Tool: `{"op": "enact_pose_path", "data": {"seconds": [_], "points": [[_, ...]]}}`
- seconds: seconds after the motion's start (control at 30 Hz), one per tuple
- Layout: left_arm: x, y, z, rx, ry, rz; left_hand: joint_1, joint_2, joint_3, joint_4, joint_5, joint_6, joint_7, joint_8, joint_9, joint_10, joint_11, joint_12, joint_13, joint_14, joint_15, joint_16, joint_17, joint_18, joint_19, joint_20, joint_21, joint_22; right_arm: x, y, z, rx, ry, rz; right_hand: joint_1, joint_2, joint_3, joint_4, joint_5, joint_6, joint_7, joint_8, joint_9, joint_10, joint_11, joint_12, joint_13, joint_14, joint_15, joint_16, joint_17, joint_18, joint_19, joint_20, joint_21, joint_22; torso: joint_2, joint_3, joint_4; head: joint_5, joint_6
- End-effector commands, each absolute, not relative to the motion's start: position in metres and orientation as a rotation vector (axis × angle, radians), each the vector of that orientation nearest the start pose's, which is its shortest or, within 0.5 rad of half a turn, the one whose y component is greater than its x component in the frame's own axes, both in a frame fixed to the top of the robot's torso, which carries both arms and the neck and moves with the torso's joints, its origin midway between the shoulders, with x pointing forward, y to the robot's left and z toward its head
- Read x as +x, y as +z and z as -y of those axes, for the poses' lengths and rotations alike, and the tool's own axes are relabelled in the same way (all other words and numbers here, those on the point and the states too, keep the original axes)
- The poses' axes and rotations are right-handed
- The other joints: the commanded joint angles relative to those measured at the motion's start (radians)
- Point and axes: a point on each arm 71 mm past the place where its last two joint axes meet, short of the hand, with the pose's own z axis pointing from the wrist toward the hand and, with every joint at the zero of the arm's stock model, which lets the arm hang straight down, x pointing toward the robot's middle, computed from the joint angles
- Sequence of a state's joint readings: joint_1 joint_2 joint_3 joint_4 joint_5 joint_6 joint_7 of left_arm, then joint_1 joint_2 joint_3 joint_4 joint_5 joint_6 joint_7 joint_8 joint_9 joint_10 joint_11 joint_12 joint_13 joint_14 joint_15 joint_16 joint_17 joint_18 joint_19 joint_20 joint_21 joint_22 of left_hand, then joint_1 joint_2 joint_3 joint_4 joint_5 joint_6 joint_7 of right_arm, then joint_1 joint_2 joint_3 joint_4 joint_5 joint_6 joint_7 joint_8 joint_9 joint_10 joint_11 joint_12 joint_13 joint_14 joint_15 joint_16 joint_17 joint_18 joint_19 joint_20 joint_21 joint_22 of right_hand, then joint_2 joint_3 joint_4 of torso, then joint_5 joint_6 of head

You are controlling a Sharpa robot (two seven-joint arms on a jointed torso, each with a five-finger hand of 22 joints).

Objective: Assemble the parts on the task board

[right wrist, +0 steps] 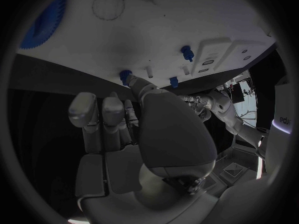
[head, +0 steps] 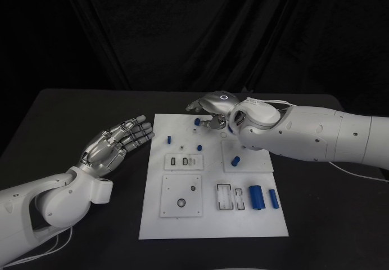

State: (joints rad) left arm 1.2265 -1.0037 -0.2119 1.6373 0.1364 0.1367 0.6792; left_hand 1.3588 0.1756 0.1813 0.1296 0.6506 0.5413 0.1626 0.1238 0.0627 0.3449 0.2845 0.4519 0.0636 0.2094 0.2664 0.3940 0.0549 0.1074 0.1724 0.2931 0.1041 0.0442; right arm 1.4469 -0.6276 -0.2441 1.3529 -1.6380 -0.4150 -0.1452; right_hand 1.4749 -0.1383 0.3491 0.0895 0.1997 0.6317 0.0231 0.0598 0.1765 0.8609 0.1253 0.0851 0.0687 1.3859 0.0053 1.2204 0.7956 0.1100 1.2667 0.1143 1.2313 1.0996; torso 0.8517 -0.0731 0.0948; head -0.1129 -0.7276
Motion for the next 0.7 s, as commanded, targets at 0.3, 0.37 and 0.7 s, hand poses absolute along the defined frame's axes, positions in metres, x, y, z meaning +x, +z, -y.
{"op": "enact_pose_path", "data": {"seconds": [0.3, 0.37, 0.7], "points": [[0.434, -0.189, -0.246, -1.092, -2.096, -1.232, -0.011, 0.001, 0.007, -0.001, -0.007, -0.001, 0.035, 0.002, 0.001, -0.001, 0.003, 0.007, 0.001, -0.001, 0.007, 0.004, 0.002, -0.02, 0.0, 0.0, 0.002, -0.001, 0.518, -0.099, 0.173, -0.375, 0.522, -1.271, 0.017, 0.017, 0.008, -0.002, 0.044, 0.19, 0.055, 0.057, 0.013, 0.105, -0.019, 0.11, 0.022, -0.001, 0.002, 0.006, 0.017, 0.003, 0.006, -0.003, -0.001, 0.017, 0.0, -0.0002, 0.0004, -0.001, 0.001], [0.433, -0.189, -0.246, -1.093, -2.095, -1.232, -0.011, 0.001, 0.007, -0.001, -0.007, -0.001, 0.035, 0.002, 0.001, -0.001, 0.003, 0.007, 0.001, -0.001, 0.007, 0.004, 0.002, -0.02, 0.0, 0.0, 0.002, -0.001, 0.514, -0.091, 0.185, -0.354, 0.514, -1.266, 0.017, 0.016, 0.019, 0.001, 0.047, 0.231, 0.071, 0.072, 0.016, 0.172, -0.034, 0.16, 0.039, -0.008, -0.001, -0.004, -0.003, 0.005, -0.001, 0.0, -0.009, 0.011, 0.0, -0.0003, -0.0004, 0.0, 0.001], [0.433, -0.189, -0.247, -1.099, -2.088, -1.228, -0.014, -0.002, 0.013, -0.002, -0.007, 0.004, 0.035, 0.004, 0.002, 0.002, 0.004, 0.011, 0.002, 0.001, 0.008, 0.01, 0.002, -0.021, 0.001, 0.0, 0.003, -0.001, 0.492, -0.085, 0.238, -0.243, 0.457, -1.377, -0.004, 0.0, 0.011, 0.031, 0.028, 0.329, 0.076, 0.043, -0.003, 0.119, -0.108, 0.96, 0.682, -0.042, -0.061, -0.108, -0.111, 0.023, -0.045, -0.053, -0.12, -0.059, -0.002, -0.0001, -0.001, -0.01, -0.001]]}}
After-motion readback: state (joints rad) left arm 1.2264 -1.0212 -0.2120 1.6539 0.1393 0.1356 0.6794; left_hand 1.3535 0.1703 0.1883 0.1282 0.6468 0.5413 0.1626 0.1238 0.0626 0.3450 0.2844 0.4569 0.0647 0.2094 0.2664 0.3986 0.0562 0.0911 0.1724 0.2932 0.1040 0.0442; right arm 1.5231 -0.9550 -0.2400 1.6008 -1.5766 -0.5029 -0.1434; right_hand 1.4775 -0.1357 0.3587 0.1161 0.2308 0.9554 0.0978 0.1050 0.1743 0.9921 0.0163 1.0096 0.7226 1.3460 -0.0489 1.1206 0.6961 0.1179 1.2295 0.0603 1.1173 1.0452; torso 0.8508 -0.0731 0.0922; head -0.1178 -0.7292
